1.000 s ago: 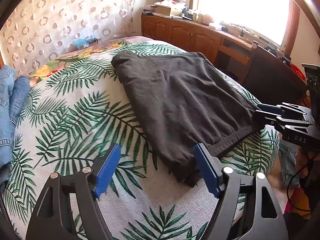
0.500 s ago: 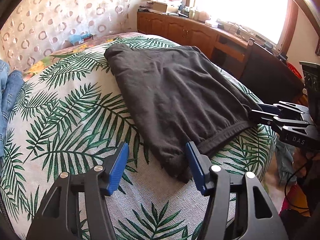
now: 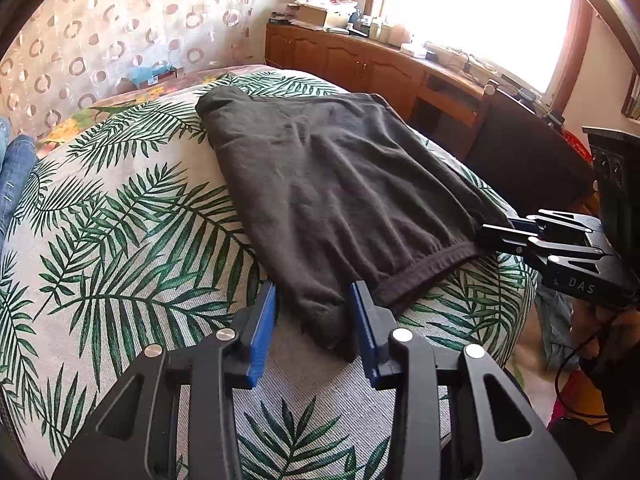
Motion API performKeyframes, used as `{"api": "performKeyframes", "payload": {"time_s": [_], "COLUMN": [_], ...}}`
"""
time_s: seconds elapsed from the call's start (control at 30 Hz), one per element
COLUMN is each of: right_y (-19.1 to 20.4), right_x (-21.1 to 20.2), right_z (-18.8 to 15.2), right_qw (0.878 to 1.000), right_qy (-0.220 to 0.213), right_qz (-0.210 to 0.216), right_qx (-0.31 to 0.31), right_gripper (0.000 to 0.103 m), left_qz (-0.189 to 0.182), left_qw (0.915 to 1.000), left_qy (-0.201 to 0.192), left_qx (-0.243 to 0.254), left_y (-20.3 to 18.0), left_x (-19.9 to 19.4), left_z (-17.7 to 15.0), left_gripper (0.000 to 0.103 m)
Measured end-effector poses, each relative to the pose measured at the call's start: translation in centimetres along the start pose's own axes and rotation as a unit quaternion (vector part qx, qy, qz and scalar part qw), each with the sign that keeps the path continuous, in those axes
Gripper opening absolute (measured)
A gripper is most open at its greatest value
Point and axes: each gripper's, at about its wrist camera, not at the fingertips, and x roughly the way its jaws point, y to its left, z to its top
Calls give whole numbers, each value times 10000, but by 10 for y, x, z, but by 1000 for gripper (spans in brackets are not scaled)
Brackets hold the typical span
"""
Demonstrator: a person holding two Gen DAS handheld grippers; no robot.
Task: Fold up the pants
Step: 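Grasp the shorts' edge with both grippers and lift it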
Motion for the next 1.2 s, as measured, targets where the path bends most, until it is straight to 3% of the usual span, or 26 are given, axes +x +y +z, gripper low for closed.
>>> {"api": "performKeyframes", "payload": {"time_s": [0.23,0.43,0.6,0.83,1.2], "right_y": [0,2,5,6,22], "right_x": [1,1,0,-10,-51], "right_z": [-1,-2,-1,0,4], "right_qw": [10000,10000,10000,9996,9990], "right_qy": [-24,-42,-49,-83,-295], "right_qz": [57,53,81,256,276], "right_qx": [35,27,3,22,-174], "right_gripper": [18,17,11,10,10], "left_qz": [52,-85,-117,-285,-353], "left_qw": [10000,9999,9999,9995,9974], "left_qy": [12,19,-18,-130,-629], "left_qx": [32,61,83,-24,54], "left_y": [-2,-4,-6,-1,-5], "left_x": [0,0,-1,-17,-67], "left_z": [1,2,1,2,10], "left_gripper": [38,22,10,9,9]}}
